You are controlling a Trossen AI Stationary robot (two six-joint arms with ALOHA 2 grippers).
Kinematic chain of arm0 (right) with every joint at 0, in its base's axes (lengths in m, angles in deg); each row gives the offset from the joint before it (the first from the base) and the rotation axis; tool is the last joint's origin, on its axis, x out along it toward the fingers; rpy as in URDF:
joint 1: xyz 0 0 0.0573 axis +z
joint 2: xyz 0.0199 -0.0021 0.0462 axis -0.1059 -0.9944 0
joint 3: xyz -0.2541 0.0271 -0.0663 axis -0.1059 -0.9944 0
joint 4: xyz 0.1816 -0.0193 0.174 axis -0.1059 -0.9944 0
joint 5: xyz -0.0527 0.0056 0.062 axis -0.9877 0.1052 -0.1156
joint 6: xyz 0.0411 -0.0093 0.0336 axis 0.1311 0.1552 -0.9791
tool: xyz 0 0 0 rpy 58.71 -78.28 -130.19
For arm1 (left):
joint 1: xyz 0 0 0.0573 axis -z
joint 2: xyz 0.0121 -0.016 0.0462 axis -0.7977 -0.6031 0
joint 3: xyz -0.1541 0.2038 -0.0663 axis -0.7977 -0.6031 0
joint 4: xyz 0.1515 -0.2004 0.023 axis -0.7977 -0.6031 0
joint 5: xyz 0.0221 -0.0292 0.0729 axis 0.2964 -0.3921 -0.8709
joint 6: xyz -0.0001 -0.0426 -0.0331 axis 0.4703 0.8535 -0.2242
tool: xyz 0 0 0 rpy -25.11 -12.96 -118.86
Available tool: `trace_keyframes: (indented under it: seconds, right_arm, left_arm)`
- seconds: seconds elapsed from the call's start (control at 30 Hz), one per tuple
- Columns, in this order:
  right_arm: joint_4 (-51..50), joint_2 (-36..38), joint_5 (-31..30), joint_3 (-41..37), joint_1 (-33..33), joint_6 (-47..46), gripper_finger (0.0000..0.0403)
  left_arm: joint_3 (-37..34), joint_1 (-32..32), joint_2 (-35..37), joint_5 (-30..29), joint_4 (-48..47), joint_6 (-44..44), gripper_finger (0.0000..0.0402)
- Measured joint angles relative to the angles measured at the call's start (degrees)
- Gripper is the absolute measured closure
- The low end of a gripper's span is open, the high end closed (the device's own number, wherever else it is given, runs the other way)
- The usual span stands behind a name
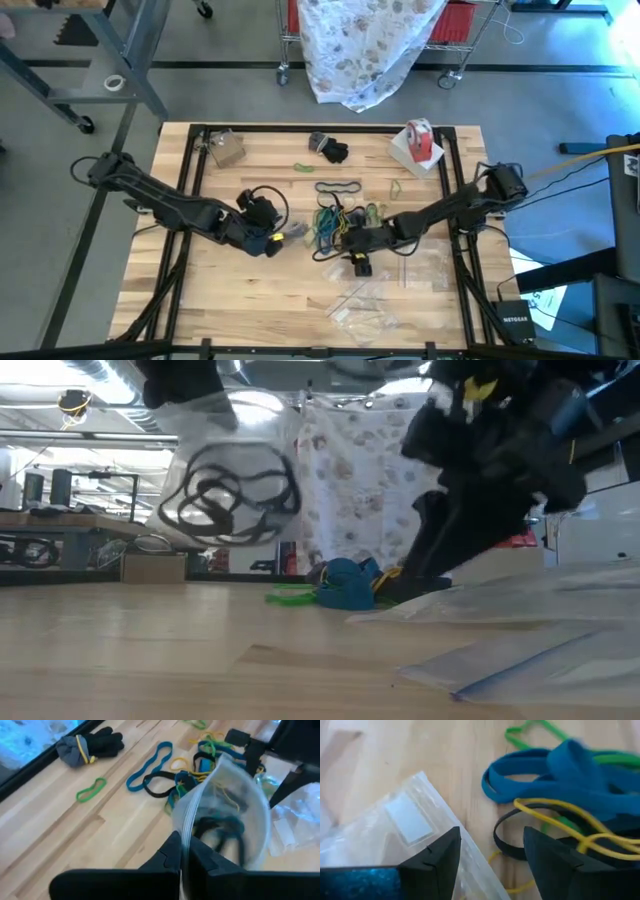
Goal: Sort rubber bands
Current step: Put the black rubber band into the transparent zip bag
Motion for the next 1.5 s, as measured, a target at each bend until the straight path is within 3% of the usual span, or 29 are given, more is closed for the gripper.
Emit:
trace_keyframes:
  seconds: [0.17,0.27,0.37,0.47,0.53,0.7,0.93,1.0,1.1,1.27,1.5]
  right_arm:
    - [1.58,-4.54,0.17,1.82,0.01,-0.10,0.0195]
    - [1.97,-6.27,-0.50,3.01,-0.01,-0.25,0.0219]
    - [0.61,-6.56,-2.49,4.10,-0.16,0.16,0.0280]
    - [-4.44,-5.83,-3.47,5.74,-0.40,1.16,0.0366]
    - [-8.81,-4.27,-3.19,7.40,-0.39,1.81,0.0391]
    - [-22.15,1.81,2.61,13.02,0.12,1.12,0.0392]
    - [-42.09,9.43,16.29,23.32,-1.82,0.64,0.0394]
    - [-43.03,10.69,15.66,26.41,-3.04,0.85,0.0394]
    - [-37.17,12.50,7.36,28.25,-3.09,1.11,0.0394]
    - [-36.83,11.44,17.15,28.15,-2.84,1.82,0.0393]
    - [-44.42,8.15,17.14,28.06,0.54,0.19,0.0393]
  left_arm:
    - [-0.57,0.00,-0.03,0.06,-0.17,0.29,0.0401]
    - [-0.59,0.00,-0.03,0.05,0.06,0.06,0.0401]
    - [-0.59,0.00,-0.03,0.03,0.02,0.23,0.0401]
    - [-0.59,0.00,-0.03,0.03,0.05,0.18,0.0401]
    - [-0.59,0.00,-0.03,0.03,0.03,0.23,0.0401]
    - [-0.59,0.04,-0.03,0.03,0.06,0.18,0.0401]
    - [-0.59,0.04,-0.03,0.03,0.25,0.08,0.0401]
    - [-0.59,0.04,-0.03,0.03,0.26,0.03,0.0401]
    - [-0.59,0.04,-0.03,0.03,0.30,0.12,0.0401]
    - [-0.59,0.67,-0.03,0.01,0.43,0.12,0.0401]
    - [-0.59,2.76,-0.03,0.03,0.23,0.78,0.0401]
